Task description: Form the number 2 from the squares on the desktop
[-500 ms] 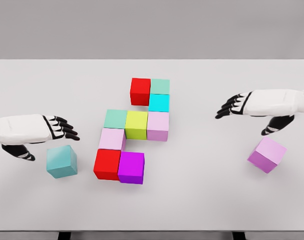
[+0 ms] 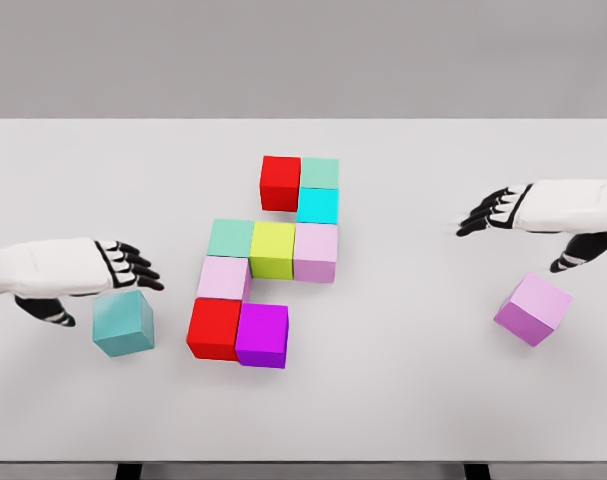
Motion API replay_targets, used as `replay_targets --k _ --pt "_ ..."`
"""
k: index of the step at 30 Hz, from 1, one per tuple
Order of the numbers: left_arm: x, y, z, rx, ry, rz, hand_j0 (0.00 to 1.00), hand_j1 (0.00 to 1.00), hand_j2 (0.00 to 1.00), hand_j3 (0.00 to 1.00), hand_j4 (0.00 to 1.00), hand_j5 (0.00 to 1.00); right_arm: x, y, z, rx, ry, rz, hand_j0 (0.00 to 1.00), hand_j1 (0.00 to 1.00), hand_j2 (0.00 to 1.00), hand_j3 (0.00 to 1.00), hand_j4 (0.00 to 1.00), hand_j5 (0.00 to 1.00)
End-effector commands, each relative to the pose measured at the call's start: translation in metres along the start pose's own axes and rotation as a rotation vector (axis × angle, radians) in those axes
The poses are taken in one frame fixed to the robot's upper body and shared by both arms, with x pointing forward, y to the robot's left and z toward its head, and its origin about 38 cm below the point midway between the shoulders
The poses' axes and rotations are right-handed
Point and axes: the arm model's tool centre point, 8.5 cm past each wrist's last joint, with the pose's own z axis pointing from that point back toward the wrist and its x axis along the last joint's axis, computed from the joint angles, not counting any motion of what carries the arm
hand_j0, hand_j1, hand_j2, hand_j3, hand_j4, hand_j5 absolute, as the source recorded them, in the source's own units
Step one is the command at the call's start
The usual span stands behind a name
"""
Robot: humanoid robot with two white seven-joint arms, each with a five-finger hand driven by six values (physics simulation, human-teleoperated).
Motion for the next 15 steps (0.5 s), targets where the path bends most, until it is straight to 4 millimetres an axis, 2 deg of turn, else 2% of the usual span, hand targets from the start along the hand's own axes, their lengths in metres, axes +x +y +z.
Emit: replay_targets --k 1,4,7,15 --pt "0.001 -0.004 -0.004 -0.004 -0.008 0.014 1.00 1.00 1.00 1.00 1.00 1.00 -0.002 0.002 0.009 0.004 0.021 -0.008 1.00 1.00 1.00 1.00 1.00 1.00" --pt "-0.001 -0.006 -0.004 -0.007 -0.006 0.022 1.00 1.00 1.00 1.00 1.00 1.00 -0.004 0.004 0.018 0.011 0.043 -0.012 1.00 1.00 1.00 1.00 1.00 1.00" --pt "-0.002 -0.008 -0.004 -0.010 -0.003 0.028 1.00 1.00 1.00 1.00 1.00 1.00 -0.008 0.017 0.032 0.033 0.079 -0.036 1.00 1.00 1.00 1.00 1.00 1.00" --pt "-0.002 -0.008 -0.004 -0.010 -0.002 0.029 1.00 1.00 1.00 1.00 1.00 1.00 -0.011 0.030 0.039 -0.010 0.101 -0.074 1.00 1.00 1.00 1.00 1.00 1.00"
